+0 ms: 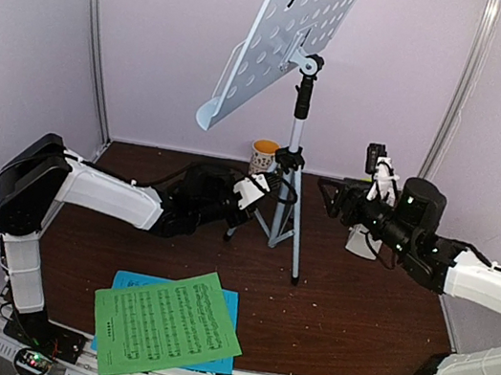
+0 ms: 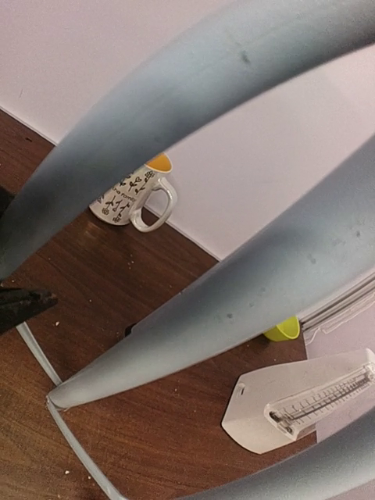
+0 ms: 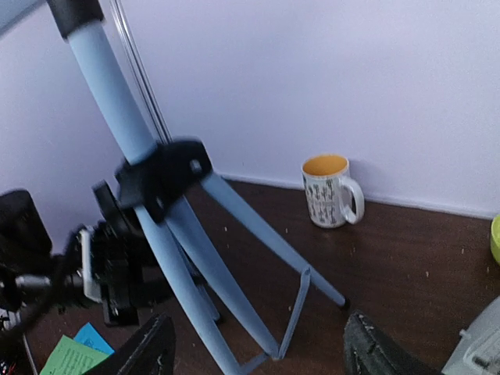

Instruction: Set up the instrument practice props

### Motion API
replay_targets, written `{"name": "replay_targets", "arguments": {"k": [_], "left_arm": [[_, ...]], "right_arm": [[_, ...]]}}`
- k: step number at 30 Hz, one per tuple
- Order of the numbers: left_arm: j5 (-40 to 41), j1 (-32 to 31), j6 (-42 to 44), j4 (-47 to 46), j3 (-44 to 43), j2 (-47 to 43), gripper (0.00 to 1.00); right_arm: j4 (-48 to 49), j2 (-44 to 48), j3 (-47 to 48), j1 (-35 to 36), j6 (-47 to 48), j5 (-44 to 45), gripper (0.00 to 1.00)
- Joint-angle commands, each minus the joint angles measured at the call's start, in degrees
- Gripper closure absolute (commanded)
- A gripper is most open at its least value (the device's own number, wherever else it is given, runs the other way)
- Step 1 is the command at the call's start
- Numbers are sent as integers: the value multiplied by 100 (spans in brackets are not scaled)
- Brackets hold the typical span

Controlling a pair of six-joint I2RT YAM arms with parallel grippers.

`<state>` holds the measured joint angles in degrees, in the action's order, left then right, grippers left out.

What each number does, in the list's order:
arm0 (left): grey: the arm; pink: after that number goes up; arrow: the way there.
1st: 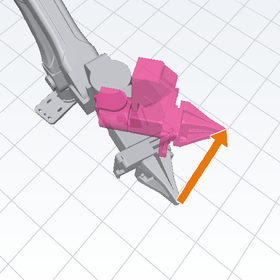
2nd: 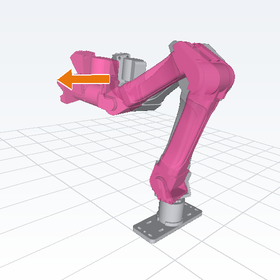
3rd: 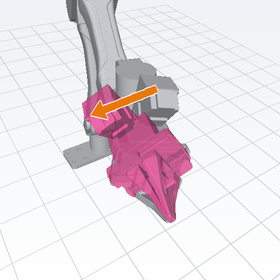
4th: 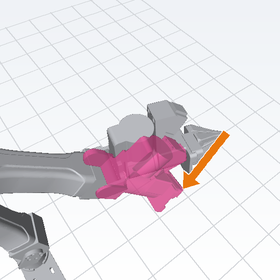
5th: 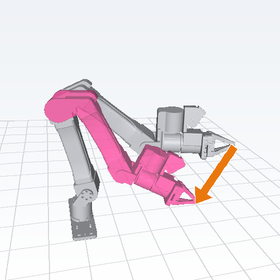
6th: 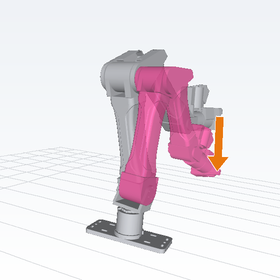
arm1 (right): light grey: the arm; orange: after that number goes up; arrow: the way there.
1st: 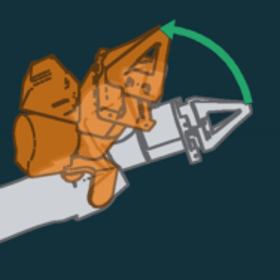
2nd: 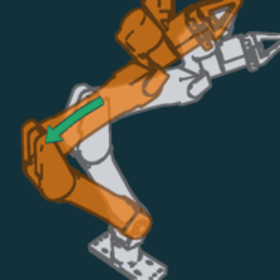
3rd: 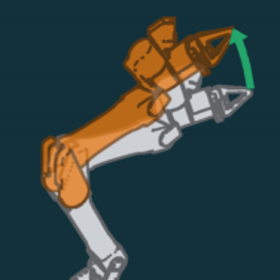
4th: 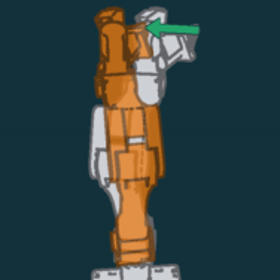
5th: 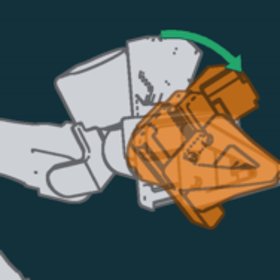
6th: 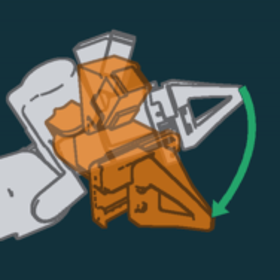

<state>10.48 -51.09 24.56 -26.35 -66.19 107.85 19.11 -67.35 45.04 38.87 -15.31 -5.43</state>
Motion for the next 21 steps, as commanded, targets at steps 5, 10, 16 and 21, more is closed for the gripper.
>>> {"name": "replay_targets", "arguments": {"k": [5, 10, 16, 21], "left_arm": [[-376, -81, 902, 1773, 123, 192, 100], [-380, -76, 886, 1797, 98, 167, 100], [-484, -63, 807, 1719, 148, 80, 100], [-485, -47, 806, 1714, 141, 39, 100]], "right_arm": [[287, -409, -863, -25, 209, -670, 33], [492, -1030, -808, 12, 424, -1032, 37], [669, -1638, -638, 67, 608, -1229, 44], [709, -1890, -614, 77, 723, -1277, 48]]}}
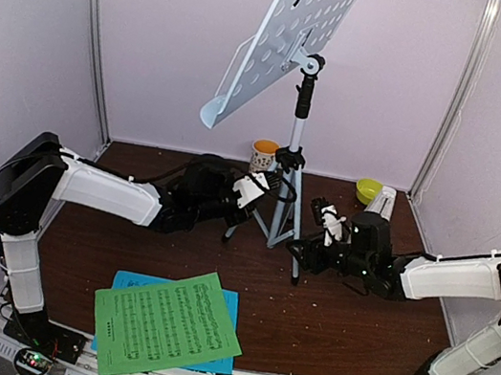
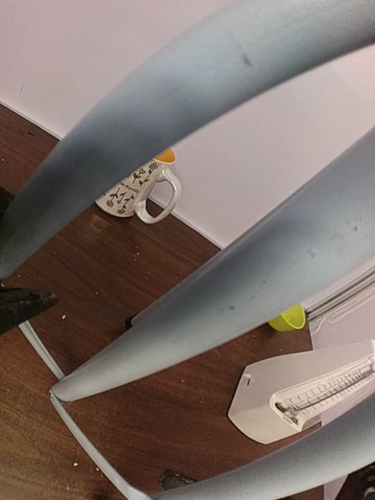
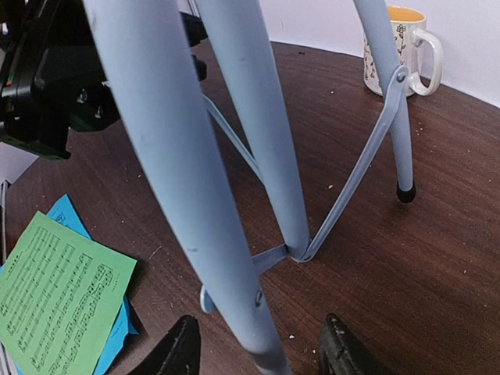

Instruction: Set up the instrument practice props

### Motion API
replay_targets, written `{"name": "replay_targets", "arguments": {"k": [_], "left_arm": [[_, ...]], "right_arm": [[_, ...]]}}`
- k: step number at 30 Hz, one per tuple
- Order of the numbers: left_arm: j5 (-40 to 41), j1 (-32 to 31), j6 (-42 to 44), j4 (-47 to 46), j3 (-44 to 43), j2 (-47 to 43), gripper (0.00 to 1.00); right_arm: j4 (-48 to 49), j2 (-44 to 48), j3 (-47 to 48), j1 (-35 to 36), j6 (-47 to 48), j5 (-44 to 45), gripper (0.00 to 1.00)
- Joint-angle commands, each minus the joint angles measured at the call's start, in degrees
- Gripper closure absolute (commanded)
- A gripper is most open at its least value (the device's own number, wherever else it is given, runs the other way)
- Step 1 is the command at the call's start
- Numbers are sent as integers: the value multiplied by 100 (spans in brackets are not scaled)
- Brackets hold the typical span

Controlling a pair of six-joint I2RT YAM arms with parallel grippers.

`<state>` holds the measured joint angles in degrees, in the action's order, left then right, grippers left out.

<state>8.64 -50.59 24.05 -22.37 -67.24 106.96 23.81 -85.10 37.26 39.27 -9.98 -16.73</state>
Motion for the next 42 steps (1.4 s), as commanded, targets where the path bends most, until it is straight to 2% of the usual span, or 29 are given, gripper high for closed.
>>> {"name": "replay_targets", "arguments": {"k": [1, 4, 8, 12, 16, 18, 27, 42], "left_arm": [[-302, -86, 855, 1308, 253, 120, 100], [-302, -74, 856, 1308, 271, 75, 100], [-285, -70, 858, 1339, 314, -25, 100], [-243, -57, 856, 1342, 407, -142, 100], [-208, -56, 822, 1368, 478, -229, 100], [-183, -58, 812, 1391, 503, -272, 100], [-44, -48, 810, 1422, 832, -415, 100], [282, 205, 459, 901, 2013, -893, 100]], "right_arm": [[247, -154, 159, 37, 212, -135, 48], [304, -276, 131, 37, 248, -59, 53], [294, -386, 107, 37, 259, 135, 70], [241, -327, 40, 37, 242, 335, 80], [143, -226, -35, 33, 199, 488, 95], [50, -178, -62, 37, 170, 603, 100], [-274, 200, -435, 37, -142, 1181, 100], [-1131, 938, -992, -112, -682, 2397, 100]]}}
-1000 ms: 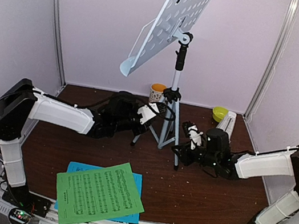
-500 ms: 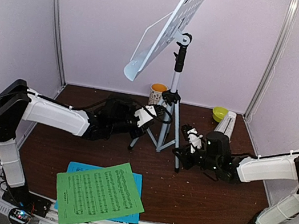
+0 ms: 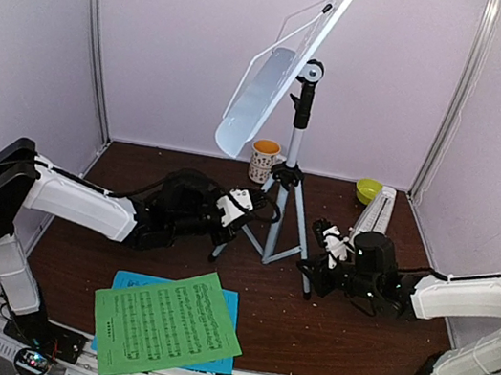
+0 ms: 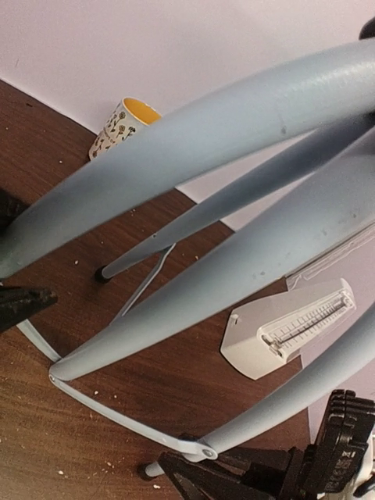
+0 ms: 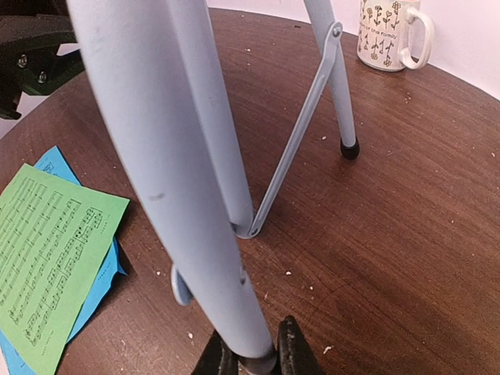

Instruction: Set up the instrument practice props

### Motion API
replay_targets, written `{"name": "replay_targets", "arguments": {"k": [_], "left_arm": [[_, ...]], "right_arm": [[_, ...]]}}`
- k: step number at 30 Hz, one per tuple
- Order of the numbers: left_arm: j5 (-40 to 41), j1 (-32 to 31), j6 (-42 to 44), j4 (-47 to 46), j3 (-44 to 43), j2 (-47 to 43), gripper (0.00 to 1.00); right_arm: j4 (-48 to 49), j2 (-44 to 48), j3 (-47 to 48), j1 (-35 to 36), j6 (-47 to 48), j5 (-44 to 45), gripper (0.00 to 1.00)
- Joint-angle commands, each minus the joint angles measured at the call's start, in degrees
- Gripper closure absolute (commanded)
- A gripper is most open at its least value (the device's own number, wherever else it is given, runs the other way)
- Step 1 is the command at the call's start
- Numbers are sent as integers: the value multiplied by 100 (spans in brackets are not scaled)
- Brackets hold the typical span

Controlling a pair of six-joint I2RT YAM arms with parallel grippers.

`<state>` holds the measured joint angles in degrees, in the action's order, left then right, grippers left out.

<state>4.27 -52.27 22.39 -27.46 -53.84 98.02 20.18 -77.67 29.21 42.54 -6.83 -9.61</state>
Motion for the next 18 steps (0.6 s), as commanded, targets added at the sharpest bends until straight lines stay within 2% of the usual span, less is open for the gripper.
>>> {"name": "replay_targets", "arguments": {"k": [1, 4, 7, 9, 13, 18], "left_arm": [[745, 400, 615, 1365, 710, 1, 100], [593, 428, 554, 1327, 629, 22, 100], [24, 413, 401, 1265, 426, 64, 100], [-188, 406, 307, 1102, 324, 120, 93], [-691, 411, 197, 1175, 106, 270, 74], [-1075, 415, -81, 946, 374, 267, 52]], "right_arm": [[-785, 198, -170, -476, -1006, 1732, 100], [-667, 89, 10, -528, -948, 1693, 100], [-507, -217, 378, -528, -813, 1403, 100], [-387, -431, 645, -515, -754, 1115, 100], [-162, -702, 899, -471, -651, 717, 100], [52, -846, 930, -423, -499, 325, 100]]}}
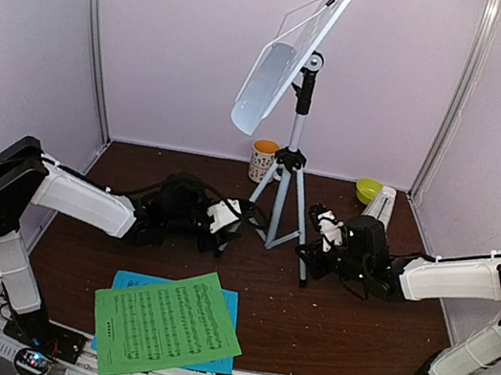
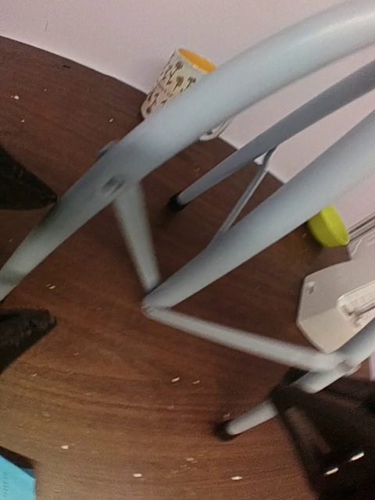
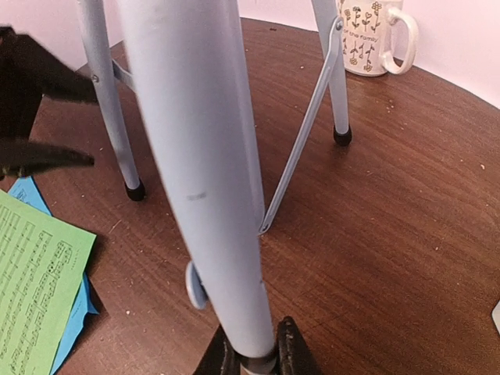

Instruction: Set up the instrument practice props

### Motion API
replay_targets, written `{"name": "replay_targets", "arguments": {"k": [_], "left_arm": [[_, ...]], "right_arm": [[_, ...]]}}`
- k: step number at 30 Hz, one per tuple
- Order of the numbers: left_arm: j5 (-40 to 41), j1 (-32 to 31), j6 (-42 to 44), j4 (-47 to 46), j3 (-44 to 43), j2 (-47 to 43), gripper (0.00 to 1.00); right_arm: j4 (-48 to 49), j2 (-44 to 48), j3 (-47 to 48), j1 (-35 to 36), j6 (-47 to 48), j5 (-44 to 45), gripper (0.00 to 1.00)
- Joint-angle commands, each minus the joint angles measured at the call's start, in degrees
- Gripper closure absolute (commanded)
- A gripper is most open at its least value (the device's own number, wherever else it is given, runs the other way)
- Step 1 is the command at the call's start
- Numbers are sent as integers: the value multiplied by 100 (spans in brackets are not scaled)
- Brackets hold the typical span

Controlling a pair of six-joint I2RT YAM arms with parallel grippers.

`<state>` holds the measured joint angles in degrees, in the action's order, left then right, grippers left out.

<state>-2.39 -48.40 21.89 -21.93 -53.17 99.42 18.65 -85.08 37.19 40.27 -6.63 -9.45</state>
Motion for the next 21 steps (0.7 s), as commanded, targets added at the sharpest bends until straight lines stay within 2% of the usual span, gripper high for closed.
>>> {"name": "replay_targets", "arguments": {"k": [1, 2, 4, 8, 14, 21], "left_arm": [[-451, 32, -99, 307, 398, 122, 45], [-478, 45, -179, 232, 470, 125, 40], [-501, 76, -338, 93, 548, 166, 37], [-488, 219, -594, -100, 506, 269, 36], [-916, 574, -729, -220, 308, 288, 35], [-1503, 698, -658, -80, -103, 424, 33]], "right_arm": [[224, -131, 142, -192, -501, 235, 100], [238, -158, 144, -187, -491, 172, 100], [278, -216, 141, -186, -457, 69, 100], [276, -264, 124, -177, -390, -11, 100], [46, -179, 219, -130, -186, 49, 100], [-157, -181, 356, -60, -39, 125, 100]]}}
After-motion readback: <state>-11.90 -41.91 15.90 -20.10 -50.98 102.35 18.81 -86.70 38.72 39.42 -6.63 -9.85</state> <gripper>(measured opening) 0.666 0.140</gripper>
